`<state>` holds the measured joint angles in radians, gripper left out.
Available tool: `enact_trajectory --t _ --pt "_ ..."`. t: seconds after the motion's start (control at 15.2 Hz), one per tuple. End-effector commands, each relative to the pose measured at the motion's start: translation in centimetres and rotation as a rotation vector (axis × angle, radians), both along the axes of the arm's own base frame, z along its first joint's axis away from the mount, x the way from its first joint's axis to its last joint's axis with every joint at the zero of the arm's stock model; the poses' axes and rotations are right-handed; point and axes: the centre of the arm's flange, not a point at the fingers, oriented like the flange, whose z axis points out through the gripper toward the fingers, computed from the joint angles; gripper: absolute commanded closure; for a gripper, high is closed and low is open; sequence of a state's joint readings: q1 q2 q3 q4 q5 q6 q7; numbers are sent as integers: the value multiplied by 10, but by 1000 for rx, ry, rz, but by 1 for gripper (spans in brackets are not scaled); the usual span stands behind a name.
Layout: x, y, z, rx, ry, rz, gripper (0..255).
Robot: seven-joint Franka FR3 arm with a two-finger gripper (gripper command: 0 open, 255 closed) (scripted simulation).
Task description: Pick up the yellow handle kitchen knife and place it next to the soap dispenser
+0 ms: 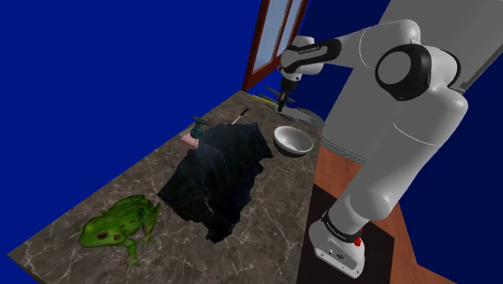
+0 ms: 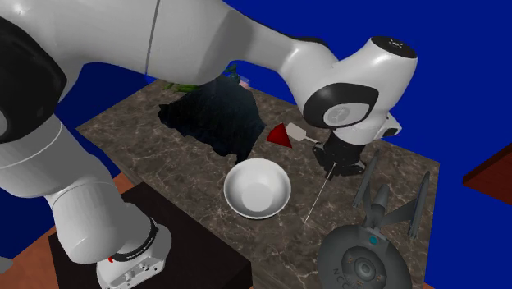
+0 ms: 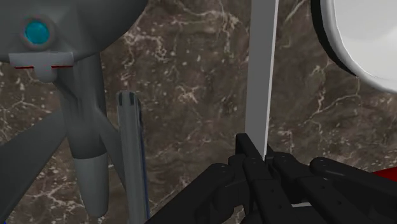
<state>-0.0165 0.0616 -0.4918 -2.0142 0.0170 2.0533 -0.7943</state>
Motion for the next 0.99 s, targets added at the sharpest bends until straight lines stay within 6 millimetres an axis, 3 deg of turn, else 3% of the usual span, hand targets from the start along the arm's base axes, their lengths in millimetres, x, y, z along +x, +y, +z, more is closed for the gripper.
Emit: enact_trajectory --t 0.0,0.92 --pt "0 1 11 0 0 0 255" --pt "0 1 84 0 0 0 255"
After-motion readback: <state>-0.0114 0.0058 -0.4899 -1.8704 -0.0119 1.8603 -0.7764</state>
